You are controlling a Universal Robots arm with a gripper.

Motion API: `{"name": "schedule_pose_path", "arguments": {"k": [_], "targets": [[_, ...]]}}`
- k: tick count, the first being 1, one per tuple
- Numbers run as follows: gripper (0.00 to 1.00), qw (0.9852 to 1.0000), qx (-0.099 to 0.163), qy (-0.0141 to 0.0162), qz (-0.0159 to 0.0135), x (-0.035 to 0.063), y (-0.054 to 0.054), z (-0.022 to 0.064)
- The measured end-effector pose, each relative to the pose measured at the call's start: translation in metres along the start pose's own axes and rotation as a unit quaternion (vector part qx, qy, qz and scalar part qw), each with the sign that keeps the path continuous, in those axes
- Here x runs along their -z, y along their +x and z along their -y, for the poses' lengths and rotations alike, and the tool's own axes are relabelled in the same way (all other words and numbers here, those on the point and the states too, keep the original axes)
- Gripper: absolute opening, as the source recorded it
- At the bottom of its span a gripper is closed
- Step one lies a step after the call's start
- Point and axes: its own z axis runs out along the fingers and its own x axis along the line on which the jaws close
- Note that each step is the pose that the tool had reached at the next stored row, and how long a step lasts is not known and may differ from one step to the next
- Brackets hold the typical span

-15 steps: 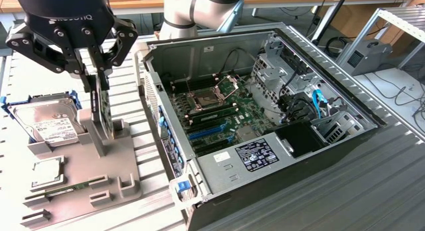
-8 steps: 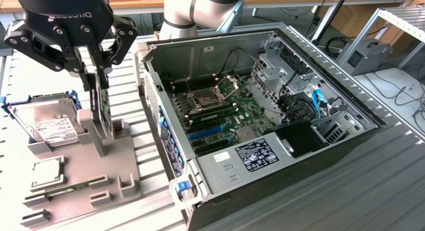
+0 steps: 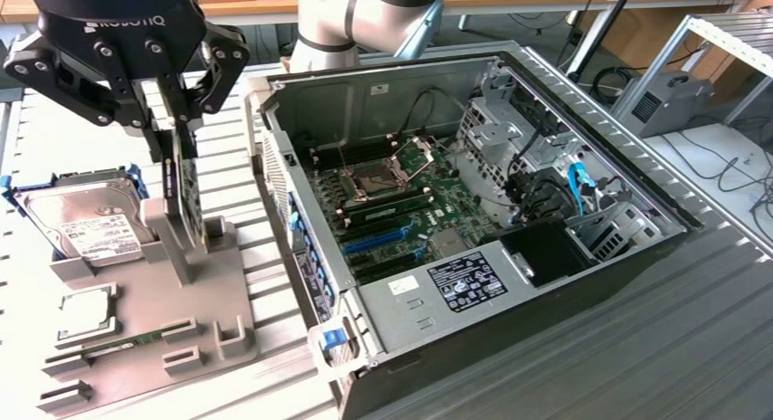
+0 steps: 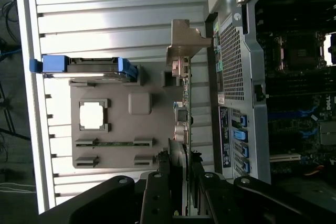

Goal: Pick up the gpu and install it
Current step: 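Pick up the gpu and move the gpu toward the slot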

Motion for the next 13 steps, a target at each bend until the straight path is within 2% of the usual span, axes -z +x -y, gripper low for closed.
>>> {"name": "schedule_pose_path", "arguments": {"k": [13], "targets": [[0.26, 1.0000, 0.000, 0.0000, 0.0000, 0.0049, -0.0001, -0.0002]]}}
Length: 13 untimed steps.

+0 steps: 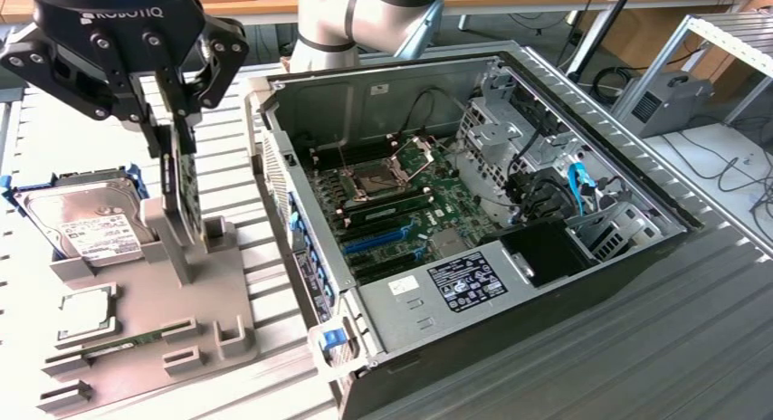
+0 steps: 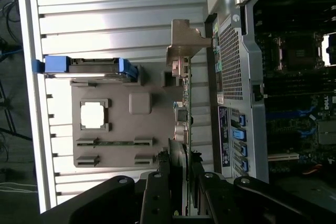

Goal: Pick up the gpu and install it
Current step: 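Pick up the gpu and move the gpu toward the slot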

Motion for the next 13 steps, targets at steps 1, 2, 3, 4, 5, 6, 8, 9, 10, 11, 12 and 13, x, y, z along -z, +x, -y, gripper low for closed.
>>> {"name": "schedule_pose_path", "arguments": {"k": [1, 2, 3, 4, 5, 6, 8, 9, 10, 11, 12, 13], "targets": [[0.26, 1.0000, 0.000, 0.0000, 0.0000, 0.0004, 0.0000, 0.0000], [0.26, 1.0000, 0.000, 0.0000, 0.0000, 0.0008, 0.0000, 0.0000], [0.26, 1.0000, 0.000, 0.0000, 0.0000, 0.0012, 0.0000, -0.0001], [0.26, 1.0000, 0.000, 0.0000, 0.0000, 0.0017, 0.0000, -0.0001], [0.26, 1.0000, 0.000, 0.0000, 0.0000, 0.0022, 0.0000, -0.0001], [0.26, 1.0000, 0.000, 0.0000, 0.0000, 0.0026, -0.0001, -0.0001], [0.26, 1.0000, 0.000, 0.0000, 0.0000, 0.0034, -0.0001, -0.0001], [0.26, 1.0000, 0.000, 0.0000, 0.0000, 0.0038, -0.0001, -0.0002], [0.26, 1.0000, 0.000, 0.0000, 0.0000, 0.0043, -0.0001, -0.0002], [0.26, 1.0000, 0.000, 0.0000, 0.0000, 0.0049, -0.0001, -0.0002], [0.26, 1.0000, 0.000, 0.0000, 0.0000, 0.0052, -0.0001, -0.0002], [0.26, 1.0000, 0.000, 0.0000, 0.0000, 0.0056, -0.0001, -0.0002]]}}
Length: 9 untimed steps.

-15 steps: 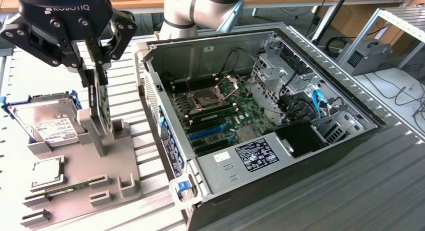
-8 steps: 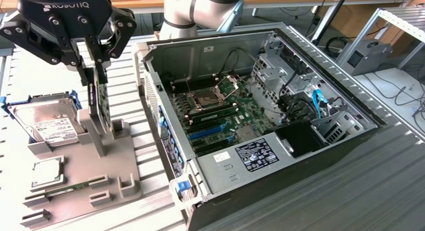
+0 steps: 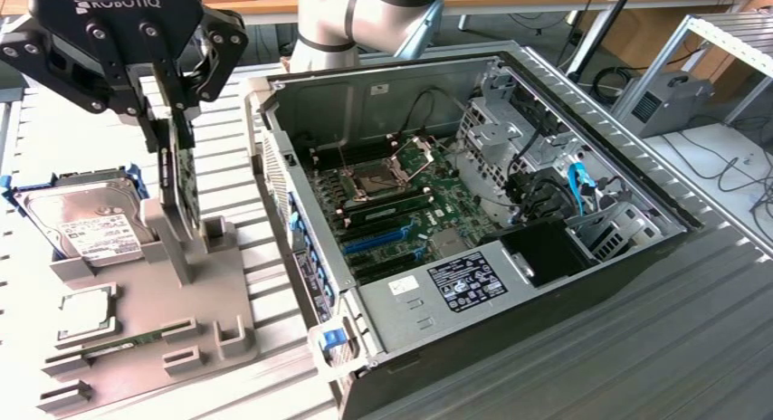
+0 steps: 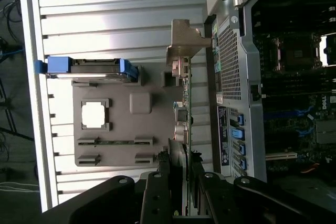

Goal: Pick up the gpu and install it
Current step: 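Pick up the gpu and move the gpu toward the slot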

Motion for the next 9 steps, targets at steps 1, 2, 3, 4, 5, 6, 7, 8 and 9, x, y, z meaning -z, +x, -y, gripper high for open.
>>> {"name": "schedule_pose_path", "arguments": {"k": [1, 2, 3, 4, 5, 6, 7, 8, 9], "targets": [[0.26, 1.0000, 0.000, 0.0000, 0.0000, 0.0005, 0.0000, 0.0000], [0.26, 1.0000, 0.000, 0.0000, 0.0000, 0.0009, 0.0000, -0.0001], [0.26, 1.0000, 0.000, 0.0000, 0.0000, 0.0013, 0.0000, -0.0001], [0.26, 1.0000, 0.000, 0.0000, 0.0000, 0.0018, 0.0000, -0.0001], [0.26, 1.0000, 0.000, 0.0000, 0.0000, 0.0023, -0.0001, -0.0001], [0.26, 1.0000, 0.000, 0.0000, 0.0000, 0.0030, -0.0001, -0.0001], [0.26, 1.0000, 0.000, 0.0000, 0.0000, 0.0037, -0.0001, -0.0002], [0.26, 1.0000, 0.000, 0.0000, 0.0000, 0.0042, -0.0001, -0.0002], [0.26, 1.0000, 0.000, 0.0000, 0.0000, 0.0047, -0.0001, -0.0002]]}}
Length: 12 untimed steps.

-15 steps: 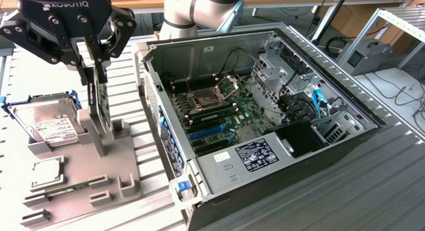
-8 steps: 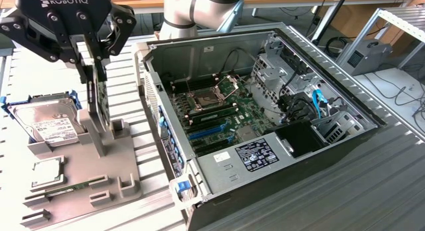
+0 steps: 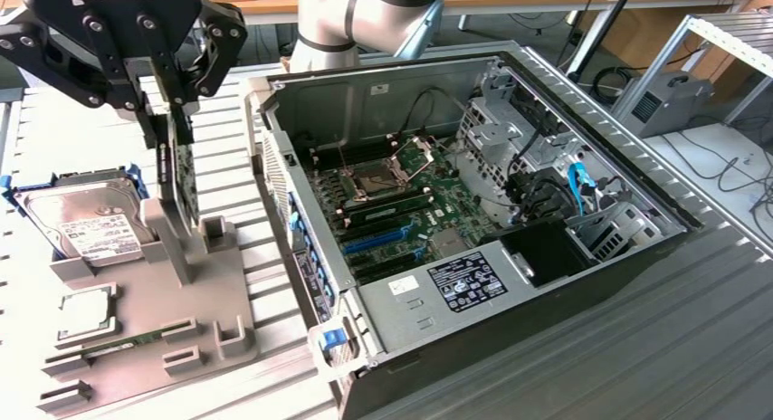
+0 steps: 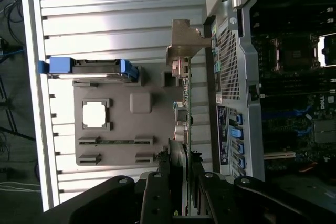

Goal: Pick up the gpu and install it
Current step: 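Pick up the gpu and move the gpu toward the slot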

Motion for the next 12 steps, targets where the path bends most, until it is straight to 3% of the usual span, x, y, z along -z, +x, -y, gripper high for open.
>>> {"name": "schedule_pose_path", "arguments": {"k": [12], "targets": [[0.26, 1.0000, 0.000, 0.0000, 0.0000, 0.0042, -0.0001, -0.0002]]}}
